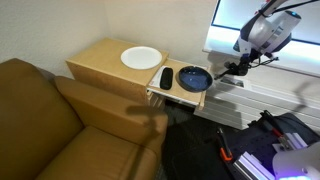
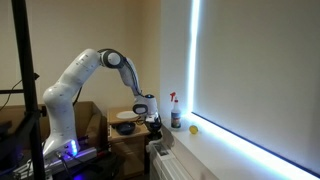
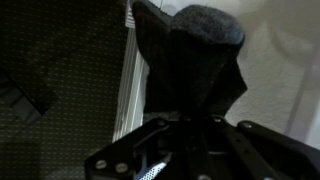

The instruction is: Put the sock on the black plate

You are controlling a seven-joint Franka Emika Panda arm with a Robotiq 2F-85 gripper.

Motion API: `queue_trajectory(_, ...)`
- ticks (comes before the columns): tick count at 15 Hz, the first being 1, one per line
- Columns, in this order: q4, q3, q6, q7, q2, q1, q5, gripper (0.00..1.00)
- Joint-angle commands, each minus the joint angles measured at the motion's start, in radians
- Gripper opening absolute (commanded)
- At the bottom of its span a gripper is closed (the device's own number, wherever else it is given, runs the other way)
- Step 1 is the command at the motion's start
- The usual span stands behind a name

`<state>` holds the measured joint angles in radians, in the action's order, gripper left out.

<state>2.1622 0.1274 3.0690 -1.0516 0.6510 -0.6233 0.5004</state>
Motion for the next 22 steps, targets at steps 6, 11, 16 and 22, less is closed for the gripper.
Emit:
queue_trajectory(6, 0.211, 0.26, -0.055, 0.144, -0.325, -0.234, 0.045, 0.09)
queue_trajectory(11, 0.26, 0.296, -0.065, 0.15, -0.384, -0.237, 0.058, 0.02)
queue_trajectory(16, 0.257, 0.59, -0.237, 0.403, -0.469, -0.347, 0.295, 0.02)
queue_trajectory(22, 0.25, 0.38, -0.353, 0.432, -0.493, -0.069, 0.364, 0.02)
